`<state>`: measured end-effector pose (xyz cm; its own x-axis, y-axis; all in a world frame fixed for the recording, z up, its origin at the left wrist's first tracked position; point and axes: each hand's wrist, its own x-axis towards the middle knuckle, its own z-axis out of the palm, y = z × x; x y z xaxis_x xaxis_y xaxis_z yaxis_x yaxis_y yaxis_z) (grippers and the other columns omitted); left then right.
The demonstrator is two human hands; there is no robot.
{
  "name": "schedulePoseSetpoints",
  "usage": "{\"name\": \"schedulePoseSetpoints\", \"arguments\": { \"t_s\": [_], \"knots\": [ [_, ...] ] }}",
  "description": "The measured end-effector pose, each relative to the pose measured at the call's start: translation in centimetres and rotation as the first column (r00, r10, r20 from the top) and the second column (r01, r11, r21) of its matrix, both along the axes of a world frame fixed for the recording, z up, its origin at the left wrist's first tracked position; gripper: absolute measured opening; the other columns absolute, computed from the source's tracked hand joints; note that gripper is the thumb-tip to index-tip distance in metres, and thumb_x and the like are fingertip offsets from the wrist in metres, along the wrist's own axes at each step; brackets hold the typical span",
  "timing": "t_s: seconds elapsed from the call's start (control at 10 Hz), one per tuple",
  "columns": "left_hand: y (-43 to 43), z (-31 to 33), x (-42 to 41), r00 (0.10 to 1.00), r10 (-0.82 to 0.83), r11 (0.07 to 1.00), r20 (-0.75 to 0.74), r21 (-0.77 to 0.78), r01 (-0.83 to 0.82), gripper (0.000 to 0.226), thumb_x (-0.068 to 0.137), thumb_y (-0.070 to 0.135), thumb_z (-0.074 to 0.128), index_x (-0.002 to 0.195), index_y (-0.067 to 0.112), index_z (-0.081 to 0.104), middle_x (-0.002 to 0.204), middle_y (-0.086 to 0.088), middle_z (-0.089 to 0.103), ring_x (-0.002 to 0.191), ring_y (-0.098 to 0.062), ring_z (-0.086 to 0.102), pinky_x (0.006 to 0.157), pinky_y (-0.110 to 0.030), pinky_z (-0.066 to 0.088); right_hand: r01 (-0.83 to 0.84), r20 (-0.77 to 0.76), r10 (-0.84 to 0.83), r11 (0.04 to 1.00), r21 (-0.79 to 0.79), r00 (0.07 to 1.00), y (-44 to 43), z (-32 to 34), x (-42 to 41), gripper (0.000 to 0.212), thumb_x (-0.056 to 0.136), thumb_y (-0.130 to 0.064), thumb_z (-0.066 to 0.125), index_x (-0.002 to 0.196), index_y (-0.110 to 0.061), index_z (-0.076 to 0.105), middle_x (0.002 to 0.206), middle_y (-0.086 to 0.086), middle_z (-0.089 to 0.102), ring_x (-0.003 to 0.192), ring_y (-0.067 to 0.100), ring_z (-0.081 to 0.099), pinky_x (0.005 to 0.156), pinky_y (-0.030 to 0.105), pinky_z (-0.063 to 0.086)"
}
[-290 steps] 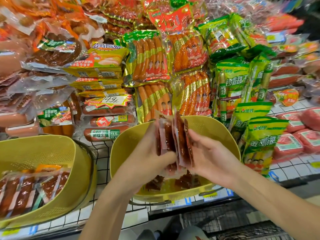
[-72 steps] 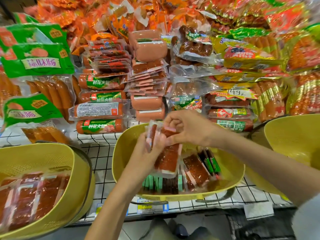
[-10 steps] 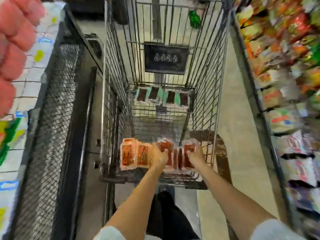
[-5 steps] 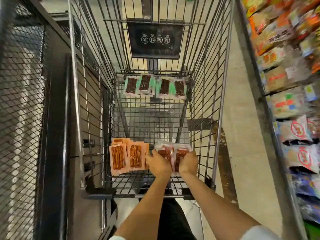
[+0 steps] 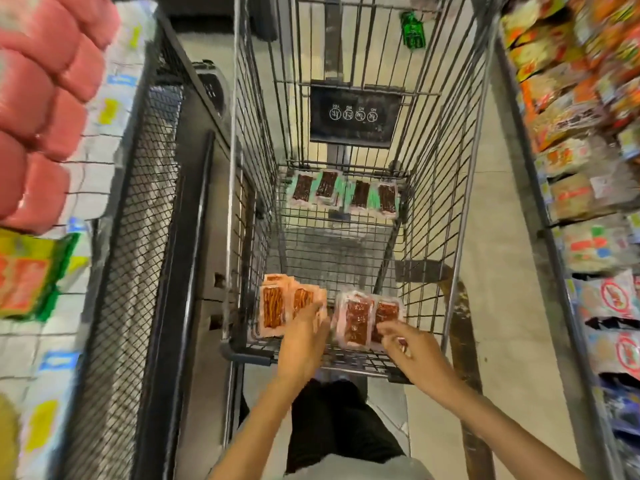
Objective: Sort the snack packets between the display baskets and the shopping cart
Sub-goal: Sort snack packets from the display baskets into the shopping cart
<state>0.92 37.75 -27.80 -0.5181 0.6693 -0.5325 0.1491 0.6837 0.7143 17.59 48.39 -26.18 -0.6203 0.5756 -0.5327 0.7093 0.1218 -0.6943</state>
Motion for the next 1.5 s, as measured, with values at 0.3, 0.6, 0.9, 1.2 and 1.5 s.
{"name": "schedulePoseSetpoints", "arguments": {
  "t_s": [0.3, 0.6, 0.9, 1.2, 1.5],
  "knots": [
    [-22.6, 10.6, 6.5, 0.817, 0.532, 0.845, -0.222, 0.074, -0.53, 0.032, 0.094, 0.018, 0.055, 0.115, 0.041, 0.049, 0.118, 0.009, 0.057, 0.092, 0.031, 0.045, 0.082, 0.003, 0.036, -0.389, -0.202, 0.401, 0.916, 0.095, 0.894, -4.1, 8.5, -1.0, 0.027, 0.092, -0.02, 0.059, 0.112, -0.037, 0.057, 0.115, -0.025, 0.055, 0.108, -0.013, 0.048, 0.091, 0.007, 0.036],
    [-33.8, 13.8, 20.6, 0.372, 0.74, 0.514, -0.56, 0.116, -0.85, 0.025, 0.084, 0.004, 0.067, 0.108, 0.012, 0.068, 0.104, 0.007, 0.068, 0.092, -0.004, 0.063, 0.075, -0.017, 0.047, -0.779, -0.263, 0.81, 0.581, 0.235, 0.525, -13.1, 11.7, -3.0, 0.024, 0.092, -0.016, 0.058, 0.115, -0.019, 0.065, 0.118, -0.011, 0.061, 0.116, 0.004, 0.053, 0.098, 0.01, 0.034],
    [-44.8, 13.0, 27.3, 0.192, 0.873, 0.304, -0.449, 0.193, -0.933, 0.023, 0.089, 0.021, 0.057, 0.111, 0.023, 0.063, 0.106, 0.015, 0.066, 0.096, -0.011, 0.066, 0.085, -0.027, 0.048, -0.885, -0.277, 0.924, 0.345, 0.313, 0.262, -27.7, 12.8, -3.1, 0.023, 0.091, -0.011, 0.06, 0.113, -0.008, 0.067, 0.117, -0.001, 0.063, 0.116, 0.014, 0.055, 0.102, 0.026, 0.04],
    [-57.6, 17.8, 30.5, 0.333, 0.804, 0.495, -0.493, 0.244, -0.834, 0.018, 0.092, 0.018, 0.061, 0.107, 0.014, 0.068, 0.108, 0.007, 0.068, 0.098, -0.009, 0.066, 0.086, -0.02, 0.049, -0.851, -0.359, 0.897, 0.388, 0.354, 0.26, -43.4, 14.9, 0.8, 0.019, 0.091, -0.019, 0.06, 0.109, -0.021, 0.067, 0.112, -0.009, 0.065, 0.11, 0.008, 0.059, 0.098, 0.026, 0.045],
    [-65.2, 27.7, 26.5, 0.05, 0.767, 0.497, -0.64, 0.544, -0.676, 0.044, 0.092, 0.041, 0.049, 0.115, 0.005, 0.06, 0.117, 0.01, 0.063, 0.113, -0.002, 0.058, 0.103, -0.028, 0.04, -0.752, -0.67, 0.742, 0.443, 0.488, 0.002, -52.2, 26.5, -2.2, 0.027, 0.09, -0.02, 0.049, 0.097, -0.001, 0.067, 0.094, 0.006, 0.07, 0.087, 0.019, 0.066, 0.074, 0.031, 0.052]
  ]
}}
